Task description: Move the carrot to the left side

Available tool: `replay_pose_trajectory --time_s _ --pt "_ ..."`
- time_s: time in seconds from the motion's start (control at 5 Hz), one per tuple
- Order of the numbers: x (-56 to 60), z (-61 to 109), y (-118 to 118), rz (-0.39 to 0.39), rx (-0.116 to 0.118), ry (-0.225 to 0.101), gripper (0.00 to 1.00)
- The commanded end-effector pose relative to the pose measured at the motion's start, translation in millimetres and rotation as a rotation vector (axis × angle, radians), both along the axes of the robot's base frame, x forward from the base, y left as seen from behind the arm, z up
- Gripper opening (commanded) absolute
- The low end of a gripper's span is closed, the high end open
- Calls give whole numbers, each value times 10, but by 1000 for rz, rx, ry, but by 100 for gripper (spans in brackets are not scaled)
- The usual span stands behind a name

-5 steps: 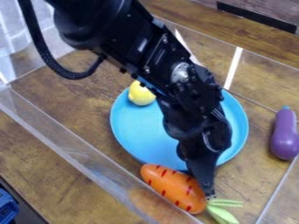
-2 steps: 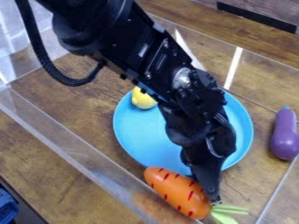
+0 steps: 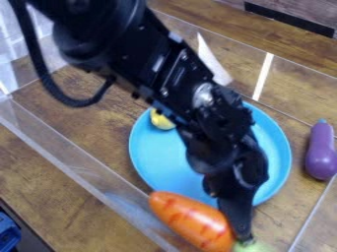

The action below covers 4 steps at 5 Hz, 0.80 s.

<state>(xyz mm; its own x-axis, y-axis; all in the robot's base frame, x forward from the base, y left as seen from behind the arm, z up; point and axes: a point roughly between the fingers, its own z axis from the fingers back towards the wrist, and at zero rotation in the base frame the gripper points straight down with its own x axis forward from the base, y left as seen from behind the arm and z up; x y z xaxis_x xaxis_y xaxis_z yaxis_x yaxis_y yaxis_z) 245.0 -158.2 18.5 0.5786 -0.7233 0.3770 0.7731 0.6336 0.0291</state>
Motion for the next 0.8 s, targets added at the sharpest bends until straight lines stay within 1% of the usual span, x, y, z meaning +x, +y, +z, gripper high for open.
replay_pose_trajectory --time_s 0.0,0.2,0.4,0.6 --pt "-143 -98 -47 -81 23 35 0" --pt "-52 -94 -38 -77 18 28 0" --pt "3 -83 -46 -76 9 21 0" --pt "22 -81 -41 -77 2 19 0"
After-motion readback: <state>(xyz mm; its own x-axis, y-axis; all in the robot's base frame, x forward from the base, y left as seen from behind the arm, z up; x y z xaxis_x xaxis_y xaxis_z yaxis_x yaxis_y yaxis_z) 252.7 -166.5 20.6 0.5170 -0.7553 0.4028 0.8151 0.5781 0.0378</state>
